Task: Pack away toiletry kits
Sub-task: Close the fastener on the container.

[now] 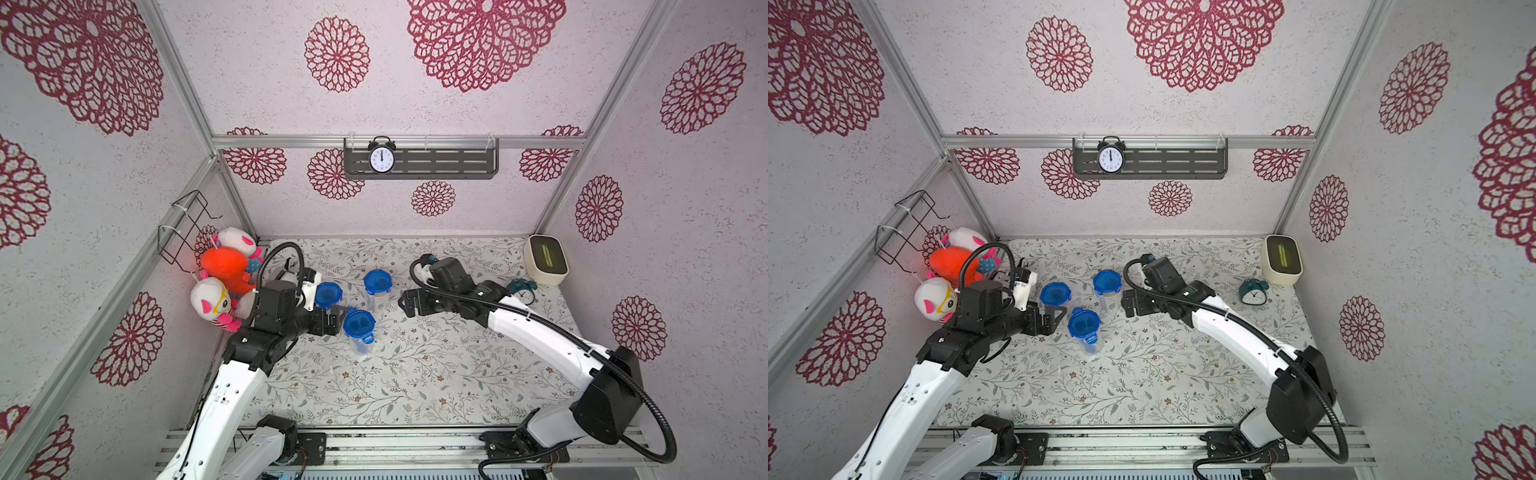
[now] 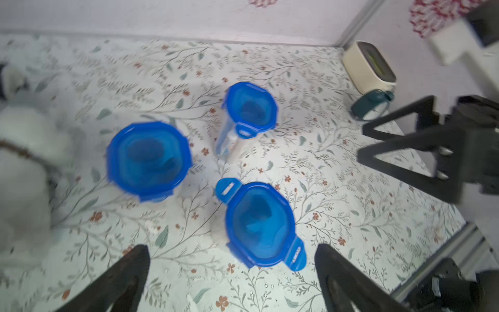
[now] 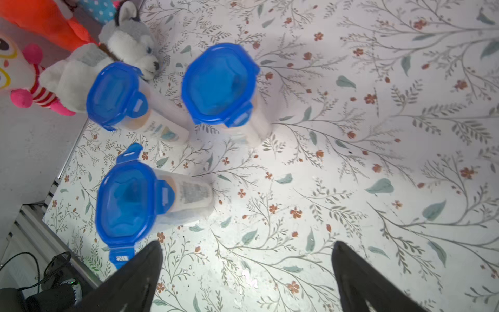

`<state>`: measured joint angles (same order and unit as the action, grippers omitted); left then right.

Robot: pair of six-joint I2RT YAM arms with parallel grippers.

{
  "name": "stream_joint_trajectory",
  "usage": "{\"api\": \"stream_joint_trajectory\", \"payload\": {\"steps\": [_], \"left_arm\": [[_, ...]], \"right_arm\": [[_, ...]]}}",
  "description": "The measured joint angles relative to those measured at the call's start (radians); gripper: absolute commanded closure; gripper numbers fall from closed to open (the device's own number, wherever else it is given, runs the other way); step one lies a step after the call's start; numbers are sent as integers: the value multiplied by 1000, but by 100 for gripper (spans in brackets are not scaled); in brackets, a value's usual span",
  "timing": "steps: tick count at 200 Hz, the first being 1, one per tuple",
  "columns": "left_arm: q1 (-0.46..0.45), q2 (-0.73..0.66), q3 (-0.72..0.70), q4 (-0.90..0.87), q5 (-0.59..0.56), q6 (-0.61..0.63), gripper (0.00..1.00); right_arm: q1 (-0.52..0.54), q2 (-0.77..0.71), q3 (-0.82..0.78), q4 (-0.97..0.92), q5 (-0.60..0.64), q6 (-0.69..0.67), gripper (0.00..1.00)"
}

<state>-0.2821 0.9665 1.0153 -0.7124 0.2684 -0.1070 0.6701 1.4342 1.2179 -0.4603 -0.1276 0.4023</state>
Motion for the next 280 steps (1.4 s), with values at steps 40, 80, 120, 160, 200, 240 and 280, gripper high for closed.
{"api": "stream_joint_trajectory", "payload": {"steps": [40, 80, 120, 160, 200, 240, 280], "left_arm": [[-98, 33, 45, -92, -26, 277, 2], [-170, 123, 119, -152, -80, 421, 2], [-192, 267, 201, -204, -138, 466, 2], [-212, 387, 243, -256, -177, 449, 2], [-251, 467, 283, -306, -199, 417, 2], [-267, 528, 303, -340, -204, 407, 2], [-272, 553, 311, -356, -204, 409, 2]], "right_arm": [[-169, -97, -207, 151, -285, 23, 1], [-347, -141, -388, 333, -530, 134, 1], [-389, -156, -426, 385, -621, 158, 1], [-400, -194, -426, 409, -657, 158, 1], [-407, -194, -426, 412, -671, 156, 1], [-413, -185, -426, 415, -689, 149, 1], [-425, -183, -426, 423, -698, 148, 1]]}}
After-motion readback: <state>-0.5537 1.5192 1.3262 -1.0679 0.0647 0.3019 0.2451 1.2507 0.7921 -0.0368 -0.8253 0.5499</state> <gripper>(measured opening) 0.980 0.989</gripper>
